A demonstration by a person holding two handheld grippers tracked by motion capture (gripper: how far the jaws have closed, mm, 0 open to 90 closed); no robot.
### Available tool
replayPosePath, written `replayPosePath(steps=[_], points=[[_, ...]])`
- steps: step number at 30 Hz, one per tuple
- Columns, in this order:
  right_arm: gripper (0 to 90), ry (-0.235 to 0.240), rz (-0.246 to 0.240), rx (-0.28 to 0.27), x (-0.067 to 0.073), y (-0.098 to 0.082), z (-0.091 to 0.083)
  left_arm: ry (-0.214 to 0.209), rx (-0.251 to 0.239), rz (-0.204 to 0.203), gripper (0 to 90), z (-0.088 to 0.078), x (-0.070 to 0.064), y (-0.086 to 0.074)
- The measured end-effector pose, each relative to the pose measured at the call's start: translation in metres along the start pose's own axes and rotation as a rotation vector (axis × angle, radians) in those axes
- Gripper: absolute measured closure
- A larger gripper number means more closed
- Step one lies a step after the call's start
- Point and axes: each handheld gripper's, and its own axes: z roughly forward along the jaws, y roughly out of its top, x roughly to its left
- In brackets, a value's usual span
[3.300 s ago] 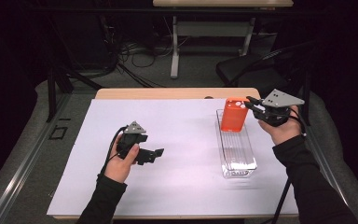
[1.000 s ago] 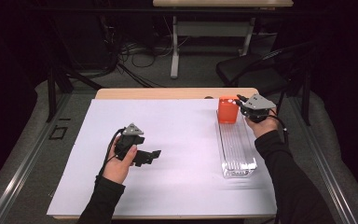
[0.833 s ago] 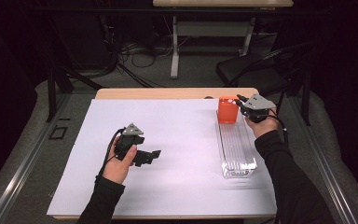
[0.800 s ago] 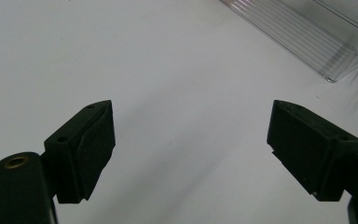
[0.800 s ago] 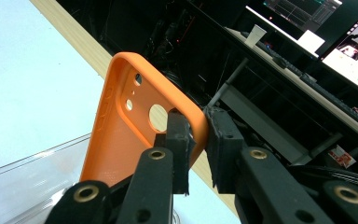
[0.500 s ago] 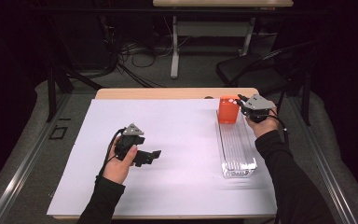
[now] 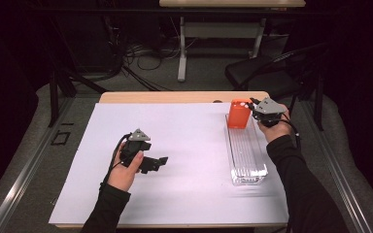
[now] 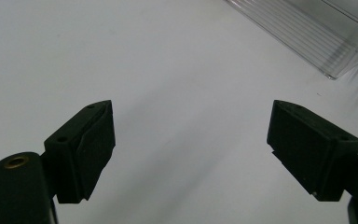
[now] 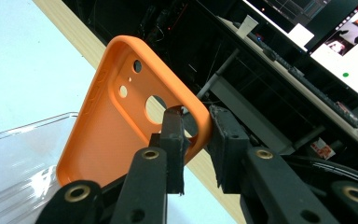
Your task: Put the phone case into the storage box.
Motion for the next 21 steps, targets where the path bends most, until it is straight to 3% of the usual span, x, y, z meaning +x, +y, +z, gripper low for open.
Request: replayPosePath(steps=[10,21], points=[[69.4,0.024,0.066,0.019,0.0003,0.0002,0.0016,-0.001,0.002,-0.001,15.3,0.0000,0.0003,-0.0002],[61.5,0.015,0.111,0.041,-0.0001,0.0011,0.0011,0.000,0.002,-0.002,15.3,0.0000,0.0003,-0.0002]])
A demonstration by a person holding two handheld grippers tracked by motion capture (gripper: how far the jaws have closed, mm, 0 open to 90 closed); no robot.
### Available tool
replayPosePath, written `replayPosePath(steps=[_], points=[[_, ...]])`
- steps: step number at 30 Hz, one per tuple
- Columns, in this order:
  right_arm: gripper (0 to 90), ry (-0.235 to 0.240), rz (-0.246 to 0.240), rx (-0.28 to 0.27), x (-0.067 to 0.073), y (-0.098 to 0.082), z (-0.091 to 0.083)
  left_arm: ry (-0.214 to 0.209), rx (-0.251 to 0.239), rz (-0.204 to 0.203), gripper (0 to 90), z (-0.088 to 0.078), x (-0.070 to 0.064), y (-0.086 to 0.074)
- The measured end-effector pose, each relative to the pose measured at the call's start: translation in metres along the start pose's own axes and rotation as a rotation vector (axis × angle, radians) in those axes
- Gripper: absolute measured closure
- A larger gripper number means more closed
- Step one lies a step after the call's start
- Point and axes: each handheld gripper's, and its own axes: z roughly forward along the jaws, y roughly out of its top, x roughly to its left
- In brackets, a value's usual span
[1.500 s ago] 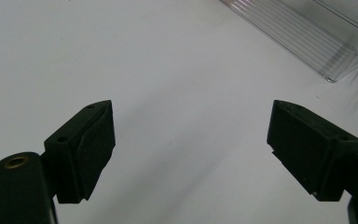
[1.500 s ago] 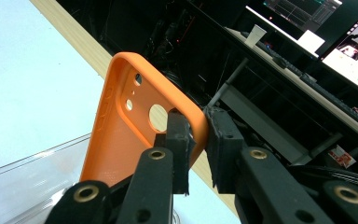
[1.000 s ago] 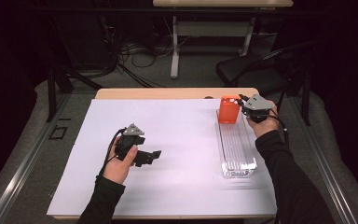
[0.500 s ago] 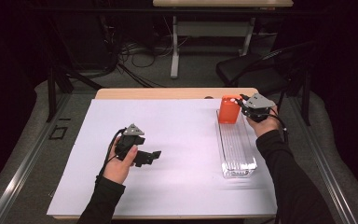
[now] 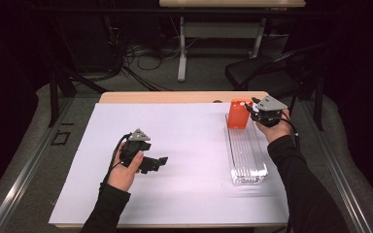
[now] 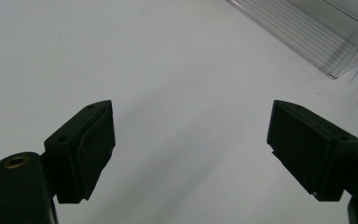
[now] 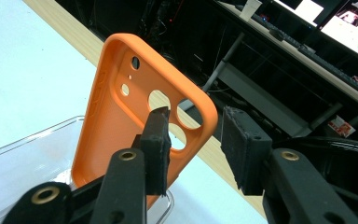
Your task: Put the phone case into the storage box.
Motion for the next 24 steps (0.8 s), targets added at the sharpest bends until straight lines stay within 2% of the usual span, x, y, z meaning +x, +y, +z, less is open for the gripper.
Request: replayPosePath(steps=[10,18,20,24], points=[[55.7,-0.001,0.041,0.012,0.002,0.003,-0.003,0.001,0.001,-0.004,15.3,-0.001,0.001,0.000],[52.0,-0.015,0.022,0.037,0.003,0.007,-0.008,0.000,-0.005,-0.004,15.3,-0.002,0.000,0.001],[50.7,-0.031,0.008,0.037,0.004,0.007,-0.009,0.002,-0.009,-0.006,15.3,-0.003,0.000,0.001],[48.6,-0.042,0.016,0.040,0.004,0.008,-0.013,-0.001,-0.011,-0.004,15.3,-0.003,0.000,0.001]])
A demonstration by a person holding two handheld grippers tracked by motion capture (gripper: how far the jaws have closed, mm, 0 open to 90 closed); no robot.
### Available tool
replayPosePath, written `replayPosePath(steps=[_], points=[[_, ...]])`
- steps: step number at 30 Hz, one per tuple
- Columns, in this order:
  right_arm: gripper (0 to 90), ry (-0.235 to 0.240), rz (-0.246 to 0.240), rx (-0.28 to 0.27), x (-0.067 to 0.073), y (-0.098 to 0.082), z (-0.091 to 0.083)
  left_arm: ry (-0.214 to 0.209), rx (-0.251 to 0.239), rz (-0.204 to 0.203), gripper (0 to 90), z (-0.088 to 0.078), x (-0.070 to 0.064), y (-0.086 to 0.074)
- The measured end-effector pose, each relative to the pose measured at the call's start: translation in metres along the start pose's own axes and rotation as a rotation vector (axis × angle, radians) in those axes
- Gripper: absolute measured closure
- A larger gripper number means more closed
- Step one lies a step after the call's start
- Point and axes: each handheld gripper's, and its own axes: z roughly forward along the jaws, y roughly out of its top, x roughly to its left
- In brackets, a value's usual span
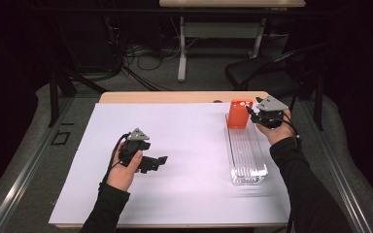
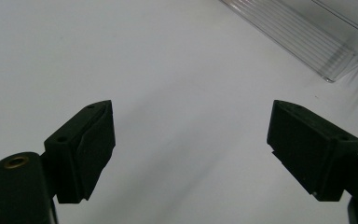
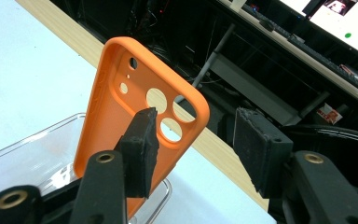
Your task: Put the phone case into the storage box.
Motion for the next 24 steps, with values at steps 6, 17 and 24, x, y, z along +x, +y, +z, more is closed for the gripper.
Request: replayPosePath(steps=[6,17,24], points=[[45.1,-0.006,0.027,0.009,0.001,0.001,-0.004,0.000,0.000,0.000,15.3,0.001,0.000,0.000],[24.8,-0.058,0.112,0.055,0.002,0.004,-0.010,-0.006,-0.005,-0.008,15.3,0.001,0.001,0.001],[19.8,-0.033,0.193,0.047,0.001,0.007,-0.016,-0.009,-0.009,-0.007,15.3,0.001,0.002,0.002]])
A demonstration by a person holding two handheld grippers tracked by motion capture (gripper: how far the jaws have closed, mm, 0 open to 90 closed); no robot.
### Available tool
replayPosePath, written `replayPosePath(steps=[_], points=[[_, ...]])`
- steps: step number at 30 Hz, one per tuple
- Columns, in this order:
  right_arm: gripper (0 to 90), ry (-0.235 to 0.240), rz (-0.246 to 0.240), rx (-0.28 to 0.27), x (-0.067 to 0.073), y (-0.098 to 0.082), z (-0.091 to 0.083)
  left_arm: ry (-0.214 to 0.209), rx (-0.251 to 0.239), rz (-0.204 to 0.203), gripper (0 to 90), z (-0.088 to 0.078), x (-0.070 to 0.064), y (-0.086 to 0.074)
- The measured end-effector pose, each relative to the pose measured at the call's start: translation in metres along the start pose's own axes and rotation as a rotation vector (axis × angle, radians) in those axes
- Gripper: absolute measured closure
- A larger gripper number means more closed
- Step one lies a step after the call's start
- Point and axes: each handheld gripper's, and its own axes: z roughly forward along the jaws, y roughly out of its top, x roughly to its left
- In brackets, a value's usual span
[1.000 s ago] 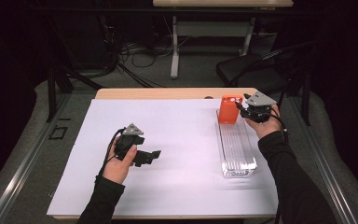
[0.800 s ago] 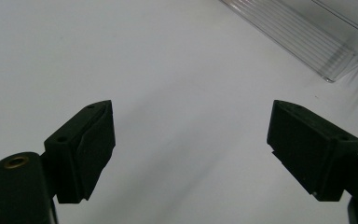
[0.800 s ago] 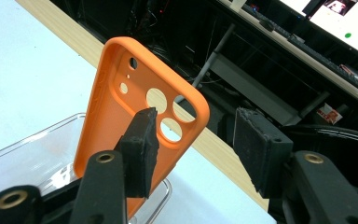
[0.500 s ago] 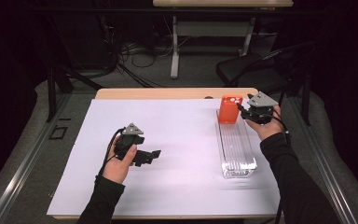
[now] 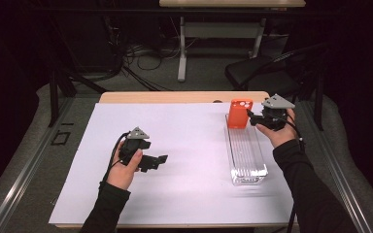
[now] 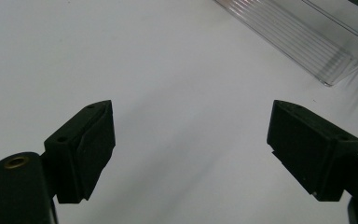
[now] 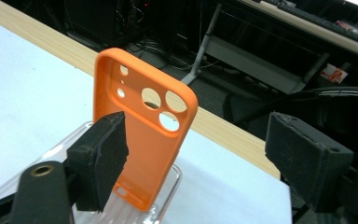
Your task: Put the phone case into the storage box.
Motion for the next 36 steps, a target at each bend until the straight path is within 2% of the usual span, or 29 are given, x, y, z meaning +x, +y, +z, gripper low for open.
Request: replayPosePath(steps=[6,8,12,18,23,30,36], points=[[17.0,0.025,0.077,0.001,0.002,0.002,-0.004,-0.005,-0.002,0.000,15.3,0.000,0.000,0.001],[16.3,0.029,0.111,0.014,0.003,0.004,-0.006,-0.005,-0.002,-0.001,15.3,0.000,0.000,0.001],[14.9,0.070,0.171,0.048,0.006,0.008,-0.006,-0.004,-0.003,-0.007,15.3,-0.001,0.001,0.001],[14.3,0.099,0.178,0.085,0.013,0.012,-0.008,-0.006,-0.003,-0.009,15.3,-0.001,0.002,0.001],[14.3,0.113,0.219,0.146,0.019,0.017,-0.011,-0.008,-0.005,-0.011,15.3,-0.001,0.002,0.000],[13.8,0.160,0.290,0.166,0.024,0.022,-0.016,-0.012,-0.010,-0.027,15.3,-0.003,0.003,0.000],[3.7,0.197,0.313,0.190,0.029,0.026,-0.020,-0.012,-0.002,-0.024,15.3,-0.003,0.004,0.000]])
